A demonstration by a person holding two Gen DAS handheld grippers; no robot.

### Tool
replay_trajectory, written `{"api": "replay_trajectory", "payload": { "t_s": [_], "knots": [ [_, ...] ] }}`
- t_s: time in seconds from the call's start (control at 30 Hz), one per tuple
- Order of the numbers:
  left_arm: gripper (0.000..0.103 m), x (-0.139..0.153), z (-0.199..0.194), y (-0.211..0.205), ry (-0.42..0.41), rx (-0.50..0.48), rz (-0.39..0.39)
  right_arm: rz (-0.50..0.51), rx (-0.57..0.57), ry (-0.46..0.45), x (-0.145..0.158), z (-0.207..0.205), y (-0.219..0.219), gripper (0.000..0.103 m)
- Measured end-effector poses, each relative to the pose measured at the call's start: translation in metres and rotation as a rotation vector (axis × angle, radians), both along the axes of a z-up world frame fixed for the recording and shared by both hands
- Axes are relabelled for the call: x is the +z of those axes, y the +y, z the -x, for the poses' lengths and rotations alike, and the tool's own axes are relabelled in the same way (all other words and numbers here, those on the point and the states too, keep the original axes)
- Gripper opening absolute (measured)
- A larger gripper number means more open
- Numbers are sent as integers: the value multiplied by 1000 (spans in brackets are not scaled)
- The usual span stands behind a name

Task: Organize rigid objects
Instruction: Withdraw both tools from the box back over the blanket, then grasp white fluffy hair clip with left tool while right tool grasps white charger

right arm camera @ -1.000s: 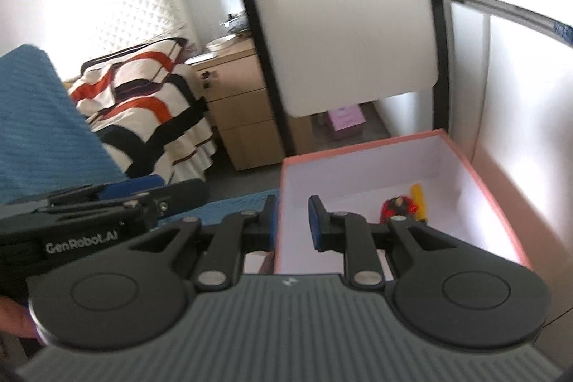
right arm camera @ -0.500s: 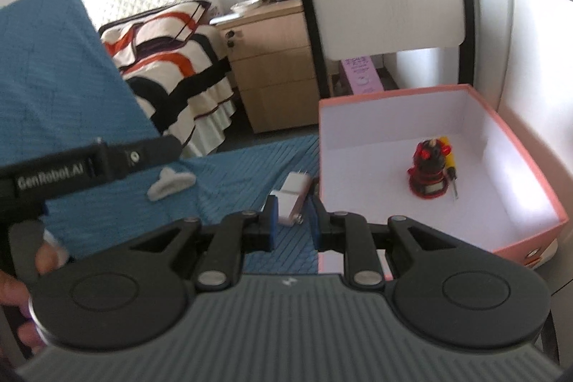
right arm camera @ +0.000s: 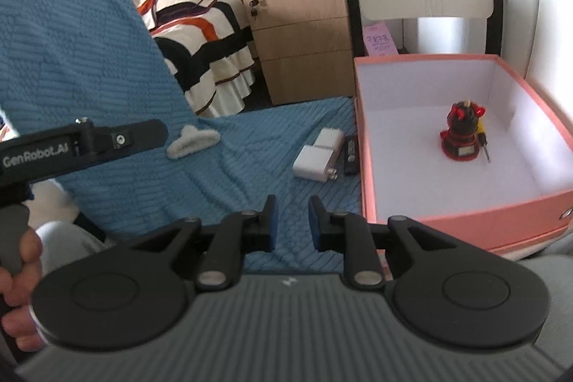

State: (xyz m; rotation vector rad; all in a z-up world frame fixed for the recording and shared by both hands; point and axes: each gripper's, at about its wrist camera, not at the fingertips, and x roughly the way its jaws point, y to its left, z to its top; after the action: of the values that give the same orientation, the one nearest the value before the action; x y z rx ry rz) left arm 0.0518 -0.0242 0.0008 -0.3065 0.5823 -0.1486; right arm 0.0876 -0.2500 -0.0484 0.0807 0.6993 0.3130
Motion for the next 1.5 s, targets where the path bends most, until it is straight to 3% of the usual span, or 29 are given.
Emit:
{"api": "replay_trajectory", "payload": {
  "t_s": [0.3,0.67,0.87,0.93,1.07,1.3,1.37,1.5],
  "knots": [
    [64,-22,-5,10,12,37,-58,16,-9,24,-21,2,12,22],
    [65,-71,-72,43,122,49,-54,62,9,14,-43,-22,33,23],
    [67,-90,-112,62,162,71,-127,72,45,1,-52,-40,51,24],
    [68,-99,-126,70,170,83,-163,74,61,-10,-55,-47,57,34],
    [68,-116,-154,85,208,111,-173,93,76,-16,-64,-66,71,36],
    [69,-131,-190,98,235,117,-191,173,76,-33,-83,-103,88,56],
    [69,-132,-196,93,220,105,-236,193,56,-30,-89,-115,90,63],
    [69,-137,-212,87,217,97,-324,230,-5,-21,-101,-142,91,63]
  ]
}}
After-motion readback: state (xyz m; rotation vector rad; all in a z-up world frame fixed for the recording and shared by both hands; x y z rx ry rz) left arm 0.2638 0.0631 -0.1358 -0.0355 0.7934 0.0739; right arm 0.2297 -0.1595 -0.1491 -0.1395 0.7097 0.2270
